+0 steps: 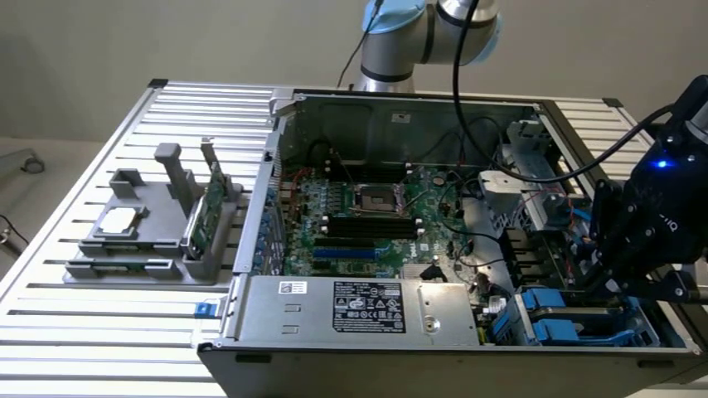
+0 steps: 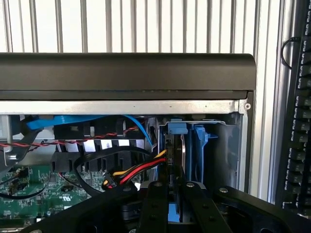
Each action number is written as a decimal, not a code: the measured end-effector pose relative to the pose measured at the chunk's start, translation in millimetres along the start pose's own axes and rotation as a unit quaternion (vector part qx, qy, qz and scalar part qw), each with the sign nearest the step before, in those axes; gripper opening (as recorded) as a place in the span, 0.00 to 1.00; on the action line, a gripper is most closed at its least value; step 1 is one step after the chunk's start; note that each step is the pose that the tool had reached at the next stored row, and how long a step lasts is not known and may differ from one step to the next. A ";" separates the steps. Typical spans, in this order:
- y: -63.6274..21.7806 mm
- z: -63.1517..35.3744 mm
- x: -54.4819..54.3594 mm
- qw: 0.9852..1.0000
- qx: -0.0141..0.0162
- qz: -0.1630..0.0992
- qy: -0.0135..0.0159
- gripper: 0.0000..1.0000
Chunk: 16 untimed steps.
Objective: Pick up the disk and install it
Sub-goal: 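Insert the first disk wire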
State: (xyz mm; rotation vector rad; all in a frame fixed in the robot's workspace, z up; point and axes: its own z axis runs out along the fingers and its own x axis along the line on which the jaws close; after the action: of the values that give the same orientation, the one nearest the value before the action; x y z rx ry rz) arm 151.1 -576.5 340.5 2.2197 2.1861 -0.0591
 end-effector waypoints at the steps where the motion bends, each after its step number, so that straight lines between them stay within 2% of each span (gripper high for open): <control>1: 0.0 0.0 0.0 1.000 0.000 0.000 0.000 0.16; 16: 0.0 1.3 0.0 1.000 0.000 -0.001 0.000 0.16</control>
State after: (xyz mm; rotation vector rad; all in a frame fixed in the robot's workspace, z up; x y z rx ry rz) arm 151.0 -576.5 339.2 2.2171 2.1883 -0.0588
